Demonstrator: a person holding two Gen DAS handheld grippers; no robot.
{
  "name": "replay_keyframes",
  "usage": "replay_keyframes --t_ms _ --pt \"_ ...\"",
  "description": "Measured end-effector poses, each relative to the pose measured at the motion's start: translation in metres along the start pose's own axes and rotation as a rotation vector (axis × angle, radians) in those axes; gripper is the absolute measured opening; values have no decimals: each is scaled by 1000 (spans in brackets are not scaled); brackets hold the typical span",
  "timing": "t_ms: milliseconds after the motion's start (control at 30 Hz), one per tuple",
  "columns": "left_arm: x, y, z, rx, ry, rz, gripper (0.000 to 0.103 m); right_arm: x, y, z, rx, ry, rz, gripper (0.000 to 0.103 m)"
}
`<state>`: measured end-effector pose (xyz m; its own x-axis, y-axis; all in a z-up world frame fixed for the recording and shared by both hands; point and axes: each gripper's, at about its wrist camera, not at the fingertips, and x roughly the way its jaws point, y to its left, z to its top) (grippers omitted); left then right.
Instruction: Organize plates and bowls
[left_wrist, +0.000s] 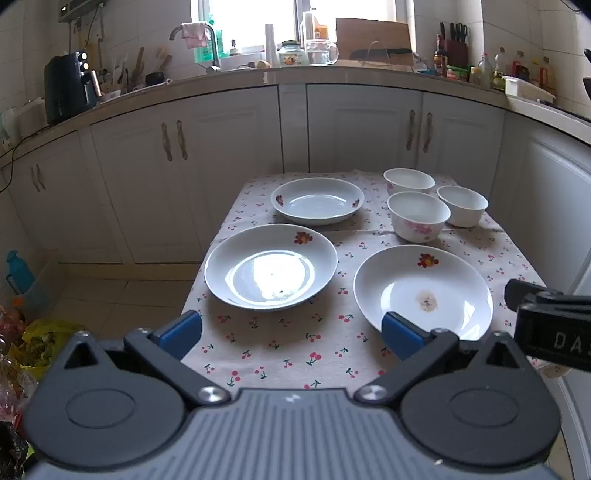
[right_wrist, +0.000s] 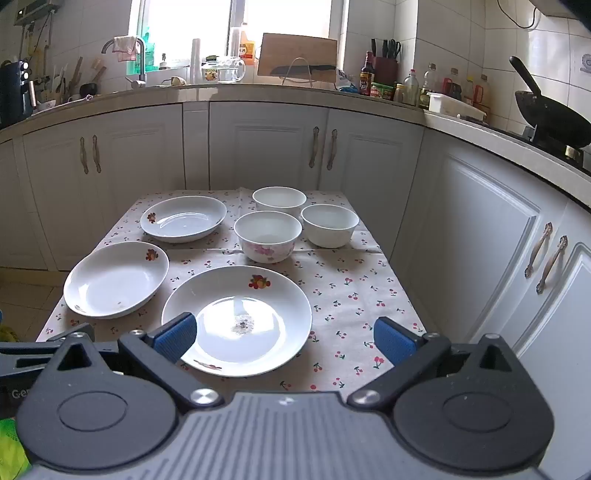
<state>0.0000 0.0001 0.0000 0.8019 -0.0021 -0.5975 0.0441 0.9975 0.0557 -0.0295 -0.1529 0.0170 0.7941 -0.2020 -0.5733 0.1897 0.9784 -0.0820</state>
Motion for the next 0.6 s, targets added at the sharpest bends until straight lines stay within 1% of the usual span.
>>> replay_keyframes --t_ms 600 --pt "-1 -4 2 7 0 2 102 0 -1 1 6 1 0 103"
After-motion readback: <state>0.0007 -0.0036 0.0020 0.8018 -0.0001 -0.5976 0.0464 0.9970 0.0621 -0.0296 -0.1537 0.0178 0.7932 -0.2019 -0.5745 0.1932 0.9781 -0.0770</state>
